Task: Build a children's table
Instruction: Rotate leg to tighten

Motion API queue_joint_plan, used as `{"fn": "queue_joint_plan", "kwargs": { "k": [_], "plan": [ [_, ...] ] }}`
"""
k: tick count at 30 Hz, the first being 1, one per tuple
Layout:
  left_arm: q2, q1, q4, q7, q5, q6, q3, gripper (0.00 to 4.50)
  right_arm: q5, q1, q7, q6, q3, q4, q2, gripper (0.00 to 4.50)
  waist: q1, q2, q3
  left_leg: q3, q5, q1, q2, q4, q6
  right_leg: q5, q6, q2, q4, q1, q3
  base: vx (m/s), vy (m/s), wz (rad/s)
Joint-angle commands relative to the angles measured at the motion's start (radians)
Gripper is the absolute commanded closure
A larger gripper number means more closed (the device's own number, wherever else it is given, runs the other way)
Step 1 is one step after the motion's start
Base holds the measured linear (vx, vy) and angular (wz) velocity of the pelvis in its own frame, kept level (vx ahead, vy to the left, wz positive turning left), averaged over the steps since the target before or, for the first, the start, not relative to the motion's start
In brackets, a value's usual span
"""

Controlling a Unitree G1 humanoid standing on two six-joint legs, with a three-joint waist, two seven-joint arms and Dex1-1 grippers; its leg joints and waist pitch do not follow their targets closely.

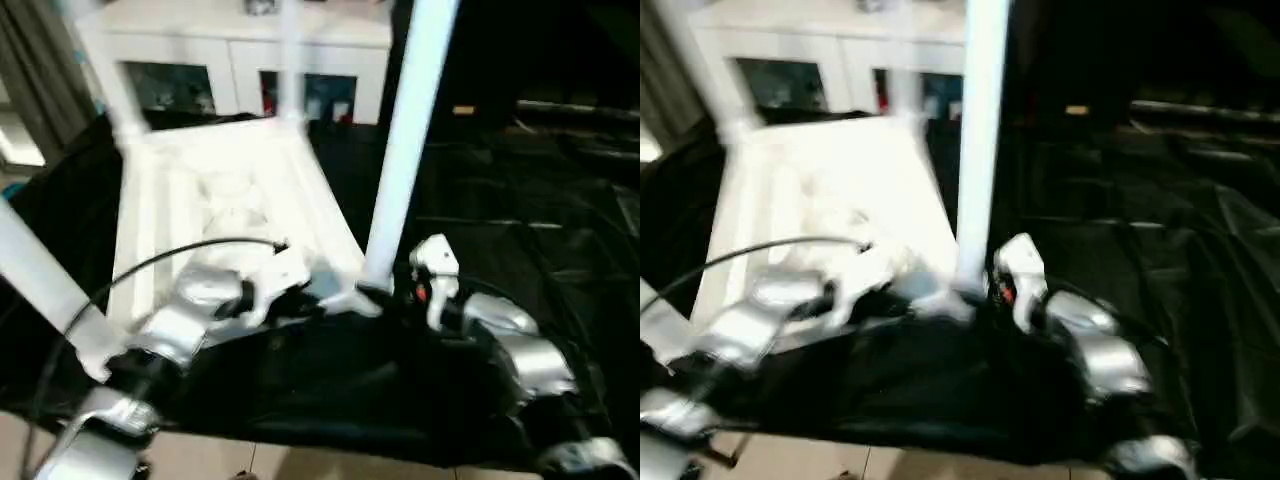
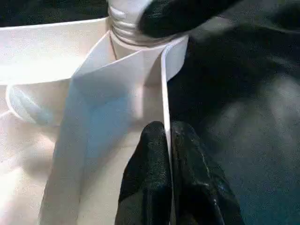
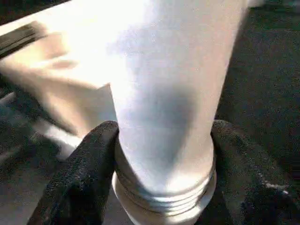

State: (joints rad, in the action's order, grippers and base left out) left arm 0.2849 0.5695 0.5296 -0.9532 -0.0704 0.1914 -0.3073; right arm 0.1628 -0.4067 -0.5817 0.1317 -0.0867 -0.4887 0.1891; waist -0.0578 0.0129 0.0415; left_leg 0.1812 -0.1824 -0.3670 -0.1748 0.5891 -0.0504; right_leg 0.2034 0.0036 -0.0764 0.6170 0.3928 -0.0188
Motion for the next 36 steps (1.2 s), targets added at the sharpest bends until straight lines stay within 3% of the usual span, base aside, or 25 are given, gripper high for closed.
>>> {"fn": "queue_joint_plan", "kwargs": {
  "k": [1,2,6,9,10,15,18,21,23,25,29,32,36],
  "plan": [
    [-0.053,0.014,0.046,0.125,-0.008,0.037,0.017,4.50,-0.061,-0.015,0.198,0.031,0.017,-0.090,-0.032,1.79,0.000,-0.011,-0.047,-0.022,-0.303,0.011,-0.044,-0.083,-0.030,0.323,-0.188,-0.061,-0.089,-0.032,0.027,0.000,0.000,0.00],
    [-0.088,0.031,0.077,0.186,-0.008,0.062,0.029,4.50,-0.093,-0.034,0.273,0.041,0.007,-0.121,-0.056,1.79,0.001,-0.008,-0.049,-0.020,-0.293,0.016,-0.043,-0.082,-0.031,0.303,-0.188,-0.059,-0.090,-0.026,0.030,0.000,0.000,0.00],
    [-0.135,0.057,0.135,0.278,-0.022,0.065,0.038,4.50,-0.112,-0.055,0.307,0.032,-0.004,-0.150,-0.086,1.79,-0.004,-0.011,-0.050,-0.017,-0.261,0.012,-0.040,-0.078,-0.007,0.247,-0.187,-0.058,-0.090,-0.031,0.031,0.000,0.000,0.00],
    [-0.149,0.066,0.156,0.291,-0.030,0.055,0.040,4.50,-0.098,-0.060,0.279,0.004,0.001,-0.152,-0.102,1.79,-0.008,-0.010,-0.056,-0.015,-0.208,0.007,-0.039,-0.073,0.029,0.168,-0.195,-0.059,-0.085,-0.037,0.031,0.000,0.000,0.00],
    [-0.151,0.067,0.157,0.285,-0.030,0.054,0.040,4.50,-0.090,-0.060,0.269,-0.004,0.006,-0.149,-0.106,1.45,-0.011,-0.009,-0.055,-0.015,-0.200,0.006,-0.039,-0.073,0.037,0.155,-0.199,-0.059,-0.085,-0.038,0.030,0.000,0.000,0.00],
    [-0.130,0.063,0.153,0.254,-0.027,0.047,0.036,4.50,-0.060,-0.075,0.231,-0.062,0.023,-0.134,-0.088,0.92,-0.009,-0.006,-0.051,-0.018,-0.251,0.007,-0.042,-0.080,0.028,0.228,-0.191,-0.059,-0.091,-0.036,0.028,0.000,0.000,0.00],
    [-0.111,0.054,0.141,0.210,-0.019,0.035,0.031,4.50,-0.030,-0.064,0.096,-0.036,0.003,-0.077,-0.048,0.81,-0.004,-0.007,-0.050,-0.020,-0.273,0.006,-0.042,-0.082,0.026,0.254,-0.185,-0.059,-0.093,-0.037,0.028,0.000,0.000,0.00],
    [-0.069,0.030,0.107,0.114,-0.004,0.008,0.020,4.50,-0.003,-0.009,-0.165,0.010,-0.071,0.054,0.066,0.81,-0.009,-0.012,-0.051,-0.019,-0.252,0.001,-0.042,-0.079,0.047,0.220,-0.181,-0.058,-0.092,-0.044,0.028,0.000,0.000,0.00],
    [-0.057,0.024,0.098,0.089,-0.001,-0.004,0.016,4.50,-0.001,0.004,-0.212,0.007,-0.084,0.079,0.094,0.81,-0.009,-0.014,-0.052,-0.018,-0.215,-0.005,-0.042,-0.076,0.075,0.165,-0.189,-0.060,-0.087,-0.045,0.028,0.000,0.000,0.00],
    [-0.005,-0.011,0.039,-0.051,0.035,-0.048,-0.004,4.50,0.012,0.026,-0.291,-0.006,-0.083,0.117,0.161,0.81,-0.010,-0.016,-0.055,-0.019,-0.194,-0.006,-0.042,-0.073,0.079,0.171,-0.193,-0.063,-0.086,-0.048,0.027,0.000,0.000,0.00],
    [0.067,-0.055,-0.058,-0.220,0.085,-0.040,-0.030,4.50,0.014,0.034,-0.351,-0.006,-0.079,0.142,0.219,0.81,-0.014,-0.009,-0.061,-0.012,-0.113,0.001,-0.046,-0.065,0.104,-0.001,-0.257,-0.053,-0.066,-0.039,0.027,0.000,0.000,0.00],
    [0.094,-0.073,-0.121,-0.277,0.125,0.002,-0.027,4.50,0.021,0.039,-0.401,0.017,-0.090,0.165,0.249,0.81,-0.025,-0.003,-0.058,-0.009,-0.146,0.006,-0.054,-0.066,0.103,-0.002,-0.277,-0.051,-0.064,-0.035,0.025,0.000,0.000,0.00],
    [0.119,-0.088,-0.159,-0.320,0.131,0.014,-0.035,4.50,0.034,0.040,-0.428,0.025,-0.091,0.185,0.250,0.81,-0.031,-0.005,-0.057,-0.010,-0.160,0.005,-0.053,-0.066,0.089,0.022,-0.273,-0.056,-0.065,-0.034,0.025,0.000,0.000,0.00]
  ]
}}
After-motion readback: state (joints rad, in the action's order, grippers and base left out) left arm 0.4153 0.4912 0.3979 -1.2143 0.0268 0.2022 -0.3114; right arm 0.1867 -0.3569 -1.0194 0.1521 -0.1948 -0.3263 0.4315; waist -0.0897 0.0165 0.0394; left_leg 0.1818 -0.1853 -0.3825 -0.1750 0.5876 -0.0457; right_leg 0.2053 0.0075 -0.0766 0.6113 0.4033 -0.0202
